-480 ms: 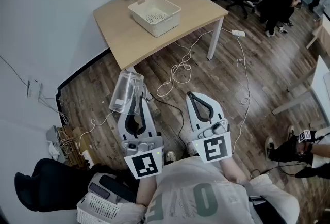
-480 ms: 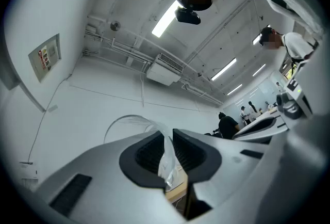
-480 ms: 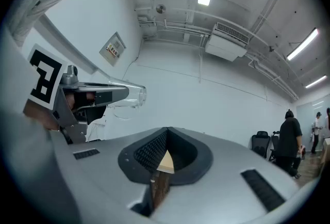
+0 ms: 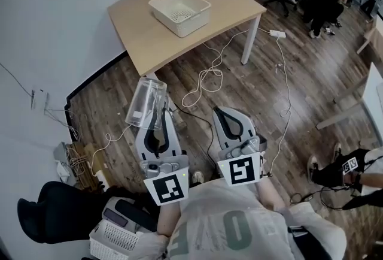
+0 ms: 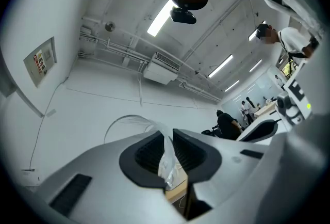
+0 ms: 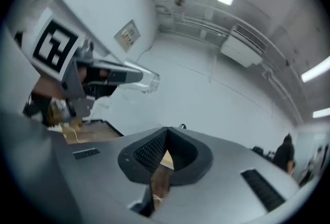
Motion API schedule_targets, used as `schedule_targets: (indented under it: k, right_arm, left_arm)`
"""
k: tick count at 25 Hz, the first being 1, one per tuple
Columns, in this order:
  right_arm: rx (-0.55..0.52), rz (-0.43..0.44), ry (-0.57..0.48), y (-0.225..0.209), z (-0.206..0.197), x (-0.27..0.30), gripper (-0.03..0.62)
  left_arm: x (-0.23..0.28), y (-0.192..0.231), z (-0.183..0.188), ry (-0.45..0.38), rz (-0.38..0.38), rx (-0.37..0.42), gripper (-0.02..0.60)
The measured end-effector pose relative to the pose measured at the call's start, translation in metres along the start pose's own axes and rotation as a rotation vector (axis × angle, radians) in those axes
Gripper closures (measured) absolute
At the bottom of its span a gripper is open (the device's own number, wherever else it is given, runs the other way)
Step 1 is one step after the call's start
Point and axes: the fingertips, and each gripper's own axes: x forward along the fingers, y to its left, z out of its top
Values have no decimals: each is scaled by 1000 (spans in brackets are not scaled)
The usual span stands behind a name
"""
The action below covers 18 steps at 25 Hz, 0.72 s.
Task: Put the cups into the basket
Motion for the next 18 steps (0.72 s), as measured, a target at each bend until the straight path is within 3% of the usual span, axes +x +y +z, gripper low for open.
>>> schedule_targets:
  k: [2, 4, 12, 18]
  right_arm:
    - [-179, -34, 20, -2, -1, 2, 595]
    - [-266, -49, 32, -3, -2, 3, 595]
    - [-212, -19, 38, -5, -14, 2, 595]
    - [-183, 1, 29, -44, -31, 8, 595]
  left_arm:
    - [0, 0, -3, 9, -2, 3, 528]
    - [-1, 1, -5, 14, -4, 1, 528]
    - [12, -13, -8, 2, -13, -21, 526]
    - [49, -48, -8, -1, -29, -36, 527]
